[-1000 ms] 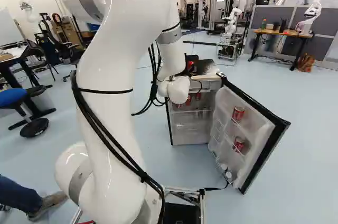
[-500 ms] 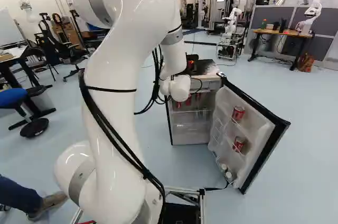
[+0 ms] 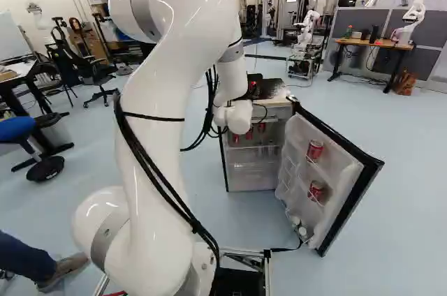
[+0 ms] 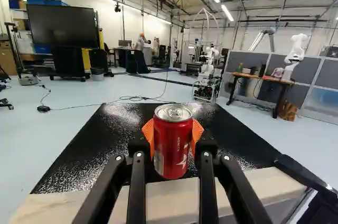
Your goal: Grab a drink from the fridge
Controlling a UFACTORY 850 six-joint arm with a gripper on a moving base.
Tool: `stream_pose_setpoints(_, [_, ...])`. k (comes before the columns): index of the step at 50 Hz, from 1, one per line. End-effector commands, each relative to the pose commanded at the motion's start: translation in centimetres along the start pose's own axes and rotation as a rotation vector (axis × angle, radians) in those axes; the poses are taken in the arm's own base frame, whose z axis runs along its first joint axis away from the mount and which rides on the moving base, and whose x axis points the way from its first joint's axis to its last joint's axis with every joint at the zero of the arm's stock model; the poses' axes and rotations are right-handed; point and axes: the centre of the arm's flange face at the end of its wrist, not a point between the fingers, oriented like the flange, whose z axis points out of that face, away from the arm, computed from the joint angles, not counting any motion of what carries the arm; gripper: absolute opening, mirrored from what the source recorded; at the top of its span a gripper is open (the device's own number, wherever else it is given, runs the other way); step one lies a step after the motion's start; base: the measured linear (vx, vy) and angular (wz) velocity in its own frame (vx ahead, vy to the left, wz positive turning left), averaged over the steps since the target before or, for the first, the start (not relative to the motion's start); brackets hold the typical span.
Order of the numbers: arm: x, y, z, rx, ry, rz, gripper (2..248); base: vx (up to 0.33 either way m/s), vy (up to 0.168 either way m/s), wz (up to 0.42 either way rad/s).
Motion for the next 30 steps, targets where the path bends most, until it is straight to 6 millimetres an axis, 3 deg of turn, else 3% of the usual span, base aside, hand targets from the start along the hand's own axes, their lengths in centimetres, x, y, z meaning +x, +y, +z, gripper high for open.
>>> stream_pose_setpoints(23, [-0.44,-0.04,0.09,0.001,-0.006,0.002,92,0.000,0.000,0.000])
stream_pose_setpoints(24, [-0.44,-0.04,0.09,0.001,-0.006,0.002,108,0.000,0.000,0.000])
stream_pose_setpoints(28, [-0.44,-0.04,0.09,0.001,-0.006,0.002,108,0.000,0.000,0.000])
stream_pose_setpoints(29, [-0.44,-0.04,0.09,0.001,-0.006,0.002,140,0.000,0.000,0.000])
stream_pose_setpoints(30, [-0.44,-0.04,0.09,0.001,-0.006,0.002,140,0.000,0.000,0.000])
